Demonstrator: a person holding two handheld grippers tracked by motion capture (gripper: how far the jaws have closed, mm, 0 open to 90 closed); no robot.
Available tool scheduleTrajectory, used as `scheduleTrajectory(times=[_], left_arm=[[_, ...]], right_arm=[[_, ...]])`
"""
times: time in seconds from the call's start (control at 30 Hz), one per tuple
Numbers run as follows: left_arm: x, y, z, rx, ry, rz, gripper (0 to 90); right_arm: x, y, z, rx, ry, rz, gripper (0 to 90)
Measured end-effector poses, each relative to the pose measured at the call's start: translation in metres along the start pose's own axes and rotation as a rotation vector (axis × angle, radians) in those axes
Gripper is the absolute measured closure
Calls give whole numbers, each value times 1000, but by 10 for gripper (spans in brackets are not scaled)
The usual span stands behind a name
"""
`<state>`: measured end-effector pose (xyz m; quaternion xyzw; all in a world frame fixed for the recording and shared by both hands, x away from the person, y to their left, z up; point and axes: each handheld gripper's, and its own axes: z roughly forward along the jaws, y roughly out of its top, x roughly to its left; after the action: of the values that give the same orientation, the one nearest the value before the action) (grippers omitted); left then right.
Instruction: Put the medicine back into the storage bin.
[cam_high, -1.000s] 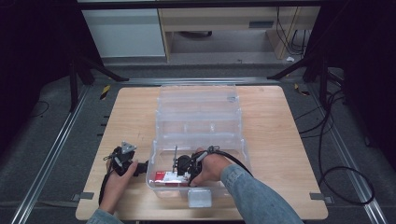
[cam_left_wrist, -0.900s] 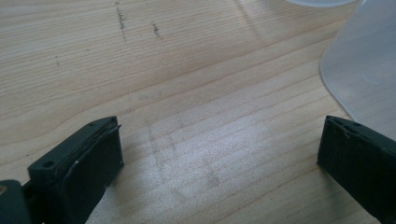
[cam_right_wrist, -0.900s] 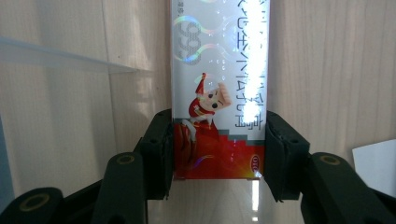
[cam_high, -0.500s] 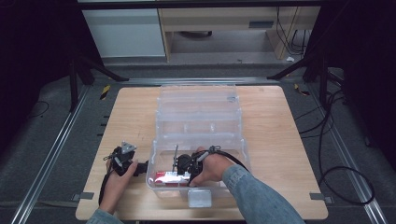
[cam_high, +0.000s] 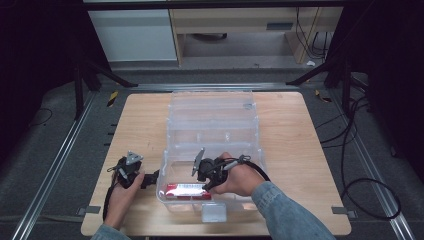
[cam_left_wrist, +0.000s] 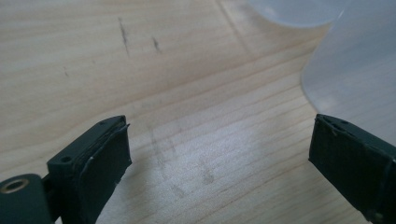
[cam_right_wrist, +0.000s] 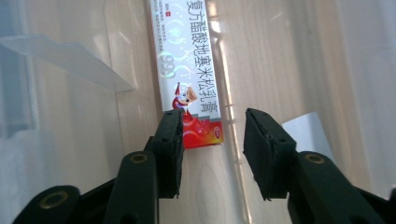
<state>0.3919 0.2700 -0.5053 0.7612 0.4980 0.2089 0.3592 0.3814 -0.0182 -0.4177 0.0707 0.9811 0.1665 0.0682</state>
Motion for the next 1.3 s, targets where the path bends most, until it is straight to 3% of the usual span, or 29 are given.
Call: scheduleTrajectory(times=[0.07, 0.1, 0.3, 0.33, 0.4, 0.5, 0.6, 0.73, 0.77, 0.8, 0.87, 0.93, 0.97, 1.03, 1.1, 1.3], left_arm=[[-1, 3, -8, -28, -4, 0, 56], [-2, 7, -14, -49, -21, 0, 60], [-8, 25, -41, -109, -50, 44, 65], [-9, 30, -50, -117, -60, 64, 67], [-10, 33, -56, -117, -62, 88, 73], [-17, 41, -76, -111, -83, 156, 78], [-24, 44, -90, -104, -88, 182, 78], [-33, 46, -102, -115, -103, 216, 79], [-43, 47, -109, -110, -129, 257, 80], [-43, 47, -109, -110, -129, 257, 85], [-52, 50, -115, -94, -145, 311, 98], [-54, 50, -116, -85, -155, 322, 109], [-61, 51, -121, -84, -169, 341, 115], [-63, 51, -122, -86, -174, 353, 139], [-73, 51, -124, -84, -194, 388, 143], [-94, 51, -120, -50, -238, 443, 177]], right_arm=[[2, -4, -8, -28, -13, 5, 597], [3, -10, -17, -68, -24, 18, 606], [2, -22, -42, -159, -49, 69, 588], [0, -27, -57, -212, -55, 82, 559], [-1, -31, -69, -254, -66, 100, 536], [-5, -38, -84, -294, -95, 119, 496], [-11, -46, -95, -294, -136, 145, 460], [-19, -53, -103, -290, -151, 145, 478], [-25, -57, -108, -278, -175, 164, 498], [-25, -57, -108, -278, -175, 164, 498], [-36, -62, -113, -262, -199, 185, 537], [-39, -64, -114, -253, -211, 185, 544], [-45, -66, -118, -259, -242, 212, 551], [-49, -67, -121, -257, -247, 224, 549], [-53, -68, -123, -251, -255, 237, 543], [-64, -65, -134, -234, -298, 249, 531]])
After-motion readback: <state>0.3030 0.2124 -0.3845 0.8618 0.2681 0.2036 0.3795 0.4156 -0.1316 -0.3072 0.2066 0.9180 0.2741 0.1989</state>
